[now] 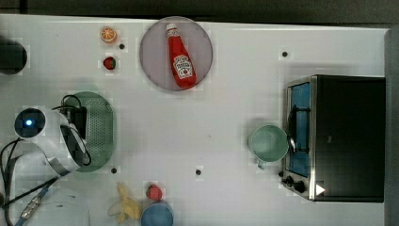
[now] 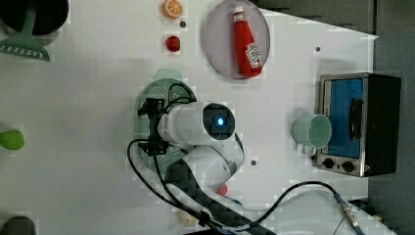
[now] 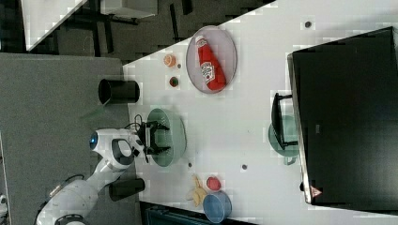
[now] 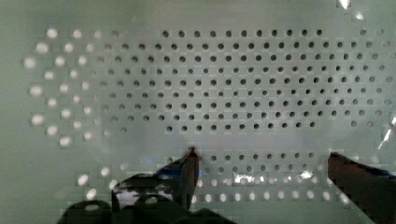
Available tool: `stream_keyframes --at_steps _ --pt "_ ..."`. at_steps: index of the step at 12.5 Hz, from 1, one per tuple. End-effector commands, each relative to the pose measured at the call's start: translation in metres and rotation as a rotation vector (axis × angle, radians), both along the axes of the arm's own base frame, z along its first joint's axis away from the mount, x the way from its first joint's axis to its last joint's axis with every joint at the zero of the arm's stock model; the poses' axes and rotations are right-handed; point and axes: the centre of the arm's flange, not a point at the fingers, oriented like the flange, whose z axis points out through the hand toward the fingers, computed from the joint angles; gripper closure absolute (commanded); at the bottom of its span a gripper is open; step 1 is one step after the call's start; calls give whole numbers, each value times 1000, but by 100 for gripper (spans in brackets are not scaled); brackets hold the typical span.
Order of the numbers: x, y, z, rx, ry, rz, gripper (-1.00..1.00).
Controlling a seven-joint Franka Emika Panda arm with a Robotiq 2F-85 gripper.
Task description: Drag strainer right to left.
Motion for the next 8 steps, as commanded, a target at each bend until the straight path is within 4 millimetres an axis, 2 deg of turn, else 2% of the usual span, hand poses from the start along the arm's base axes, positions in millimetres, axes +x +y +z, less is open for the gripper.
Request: stream_keyframes --at_steps 1,3,5,7,8 --pt "-1 18 11 35 -20 -55 -100" --pt "2 20 13 38 -25 -54 -100" --pt "9 16 26 35 -38 -22 -100" --pt "18 3 55 13 -25 68 -100" --pt "25 -8 78 3 -21 117 -100"
